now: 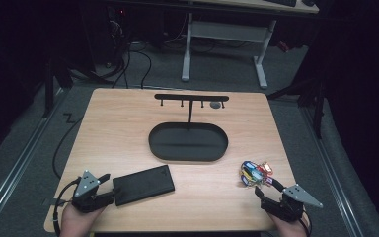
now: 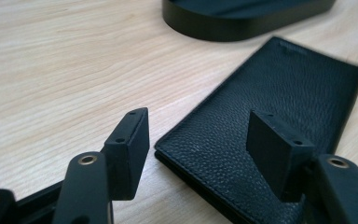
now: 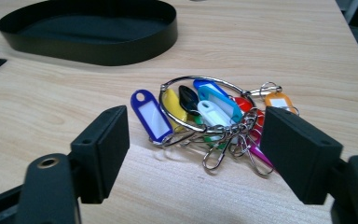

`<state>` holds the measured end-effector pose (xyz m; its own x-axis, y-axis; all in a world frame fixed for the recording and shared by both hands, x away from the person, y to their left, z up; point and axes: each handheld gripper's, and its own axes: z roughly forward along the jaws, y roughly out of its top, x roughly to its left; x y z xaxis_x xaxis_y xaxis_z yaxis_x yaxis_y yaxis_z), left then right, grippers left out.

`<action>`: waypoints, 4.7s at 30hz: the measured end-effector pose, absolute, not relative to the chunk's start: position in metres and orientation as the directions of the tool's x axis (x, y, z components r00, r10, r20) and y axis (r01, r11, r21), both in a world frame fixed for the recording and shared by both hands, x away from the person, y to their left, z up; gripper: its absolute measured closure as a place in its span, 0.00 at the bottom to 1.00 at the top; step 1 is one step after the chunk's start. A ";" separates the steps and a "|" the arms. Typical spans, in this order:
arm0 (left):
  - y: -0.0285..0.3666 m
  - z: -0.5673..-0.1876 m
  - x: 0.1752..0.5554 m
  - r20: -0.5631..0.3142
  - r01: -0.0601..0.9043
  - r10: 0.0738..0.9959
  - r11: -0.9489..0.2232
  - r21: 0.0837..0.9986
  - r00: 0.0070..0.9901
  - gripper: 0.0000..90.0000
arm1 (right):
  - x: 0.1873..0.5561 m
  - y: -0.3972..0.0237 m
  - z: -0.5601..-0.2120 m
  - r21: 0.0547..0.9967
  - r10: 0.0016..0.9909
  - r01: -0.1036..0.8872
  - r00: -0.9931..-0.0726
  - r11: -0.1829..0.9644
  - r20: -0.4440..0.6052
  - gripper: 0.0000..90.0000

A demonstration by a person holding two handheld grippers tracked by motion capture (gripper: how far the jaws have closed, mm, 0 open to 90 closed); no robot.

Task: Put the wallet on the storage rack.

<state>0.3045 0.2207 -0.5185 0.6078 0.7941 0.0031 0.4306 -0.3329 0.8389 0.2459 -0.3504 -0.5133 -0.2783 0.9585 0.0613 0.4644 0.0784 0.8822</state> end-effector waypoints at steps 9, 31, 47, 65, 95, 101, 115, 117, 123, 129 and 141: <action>0.217 -0.520 0.305 0.041 0.414 0.783 -0.372 0.831 0.621 0.47 | 0.240 -0.348 -0.510 0.913 0.963 0.397 -0.270 0.093 0.019 0.30; 0.232 -0.523 0.298 0.014 0.481 0.811 -0.361 0.799 0.585 0.70 | 0.254 -0.334 -0.512 0.886 0.938 0.445 -0.344 0.134 0.031 0.36; 0.231 -0.530 0.286 0.042 0.515 0.774 -0.459 0.724 0.631 0.95 | 0.268 -0.318 -0.511 0.861 0.924 0.472 -0.382 0.189 0.007 0.52; 0.209 -0.529 0.265 0.069 0.424 0.663 -0.551 0.719 0.746 0.93 | 0.282 -0.308 -0.516 0.839 0.903 0.502 -0.429 0.209 0.032 0.50; 0.192 -0.513 0.251 0.137 0.330 0.605 -0.595 0.733 0.785 0.82 | 0.282 -0.309 -0.517 0.840 0.905 0.505 -0.424 0.198 0.041 0.50; 0.183 -0.508 0.255 0.156 0.315 0.607 -0.594 0.740 0.779 0.78 | 0.277 -0.315 -0.517 0.840 0.913 0.508 -0.406 0.190 0.038 0.50; 0.129 -0.509 0.268 0.202 0.247 0.528 -0.657 0.712 0.825 0.58 | 0.248 -0.343 -0.518 0.838 0.949 0.528 -0.314 0.138 0.042 0.50; 0.123 -0.511 0.271 0.204 0.246 0.523 -0.664 0.706 0.828 0.55 | 0.246 -0.346 -0.518 0.838 0.951 0.528 -0.307 0.136 0.039 0.50; 0.107 -0.518 0.272 0.268 0.203 0.488 -0.713 0.671 0.831 0.51 | 0.241 -0.350 -0.519 0.835 0.956 0.535 -0.290 0.125 0.042 0.50; 0.103 -0.523 0.266 0.361 0.139 0.452 -0.759 0.637 0.815 0.50 | 0.243 -0.348 -0.519 0.835 0.954 0.534 -0.296 0.128 0.043 0.50; 0.103 -0.527 0.262 0.409 0.112 0.457 -0.763 0.636 0.790 0.60 | 0.251 -0.339 -0.518 0.837 0.944 0.527 -0.327 0.148 0.038 0.49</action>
<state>0.2616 0.1032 -0.5269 0.7897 0.4570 0.4093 0.1122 -0.7635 0.6360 0.2513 -0.3392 -0.5183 -0.3266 0.9444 0.0383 0.5265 0.1481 0.8371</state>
